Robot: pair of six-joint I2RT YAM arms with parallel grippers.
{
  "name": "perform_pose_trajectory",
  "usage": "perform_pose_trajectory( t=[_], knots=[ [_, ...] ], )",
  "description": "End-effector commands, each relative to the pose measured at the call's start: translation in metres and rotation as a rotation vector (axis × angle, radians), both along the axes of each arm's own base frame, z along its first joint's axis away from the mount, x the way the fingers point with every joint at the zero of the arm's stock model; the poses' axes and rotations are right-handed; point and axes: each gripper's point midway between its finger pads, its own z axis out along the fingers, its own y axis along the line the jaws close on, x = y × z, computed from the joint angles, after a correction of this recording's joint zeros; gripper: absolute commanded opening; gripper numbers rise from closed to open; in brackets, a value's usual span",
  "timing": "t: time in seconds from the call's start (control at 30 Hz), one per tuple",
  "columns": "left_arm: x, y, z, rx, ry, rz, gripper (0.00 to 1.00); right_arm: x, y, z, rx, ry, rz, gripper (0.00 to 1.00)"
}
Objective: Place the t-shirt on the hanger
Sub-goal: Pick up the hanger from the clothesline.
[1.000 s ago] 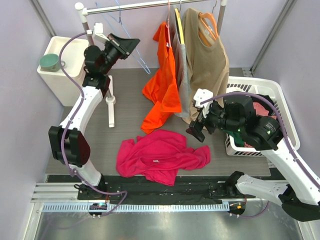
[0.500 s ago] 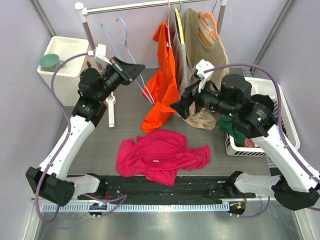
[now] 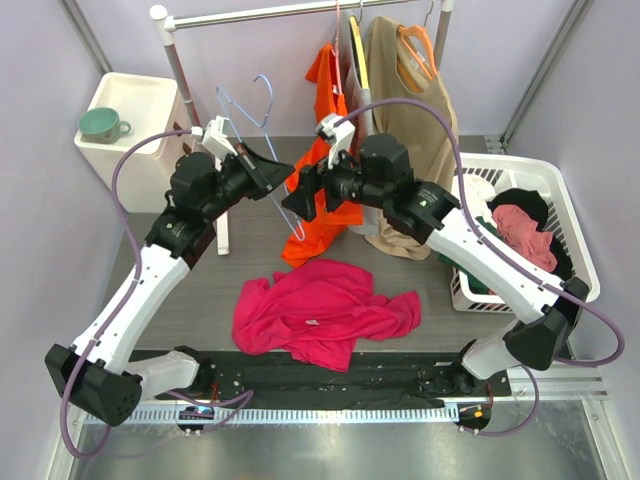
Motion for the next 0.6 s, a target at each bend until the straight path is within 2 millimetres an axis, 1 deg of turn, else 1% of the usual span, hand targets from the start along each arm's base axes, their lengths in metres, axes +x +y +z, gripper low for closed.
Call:
perform_pose_trajectory(
  t=[0.0,0.07,0.17,0.2,0.23,0.27,0.3,0.33,0.37,0.4,0.43,0.47,0.5,0.53,0.57],
  knots=[
    [-0.008,0.001,0.014,0.002,-0.061,-0.009,0.01,-0.009,0.014,0.009,0.032,-0.059,0.040,0.90],
    [-0.009,0.000,0.013,0.004,-0.060,-0.014,0.01,-0.010,0.020,0.003,0.027,-0.047,0.057,0.86],
    [-0.010,0.000,0.013,0.005,-0.062,-0.014,0.05,-0.012,0.031,-0.002,0.035,-0.026,0.094,0.74],
    [-0.011,0.000,0.011,0.006,-0.059,-0.014,0.08,-0.013,0.033,0.000,0.041,-0.028,0.104,0.57],
    [-0.011,0.000,0.011,0.008,-0.059,-0.016,0.13,-0.014,0.035,-0.003,0.038,-0.018,0.116,0.47],
    [-0.012,0.001,0.011,0.007,-0.062,-0.014,0.13,-0.017,0.035,-0.003,0.034,-0.017,0.135,0.39],
    [-0.014,0.002,0.011,0.010,-0.062,-0.014,0.13,-0.019,0.034,-0.010,0.016,-0.001,0.141,0.18],
    [-0.015,0.003,0.011,0.015,-0.068,-0.013,0.13,-0.022,0.031,-0.012,0.008,0.004,0.139,0.08],
    [-0.020,0.004,0.013,0.017,-0.074,-0.021,0.13,-0.022,0.025,-0.022,-0.018,0.013,0.123,0.01],
    [-0.022,0.005,0.012,0.022,-0.076,-0.026,0.13,-0.024,0.021,-0.025,-0.029,0.009,0.119,0.01],
    [-0.025,0.006,0.011,0.042,-0.089,-0.032,0.13,-0.027,0.011,-0.019,-0.027,-0.010,0.110,0.01],
    [-0.030,0.005,0.005,0.063,-0.077,-0.055,0.14,-0.030,0.005,-0.030,-0.055,0.004,0.108,0.01],
    [-0.038,0.007,0.008,0.078,-0.096,-0.073,0.25,-0.031,-0.002,-0.032,-0.069,-0.006,0.105,0.01],
    [-0.046,0.007,0.007,0.104,-0.109,-0.109,0.34,-0.028,-0.014,-0.033,-0.074,-0.003,0.088,0.01],
    [-0.055,0.009,-0.001,0.167,-0.123,-0.151,0.44,-0.035,-0.026,-0.035,-0.084,0.013,0.091,0.01]
  ],
)
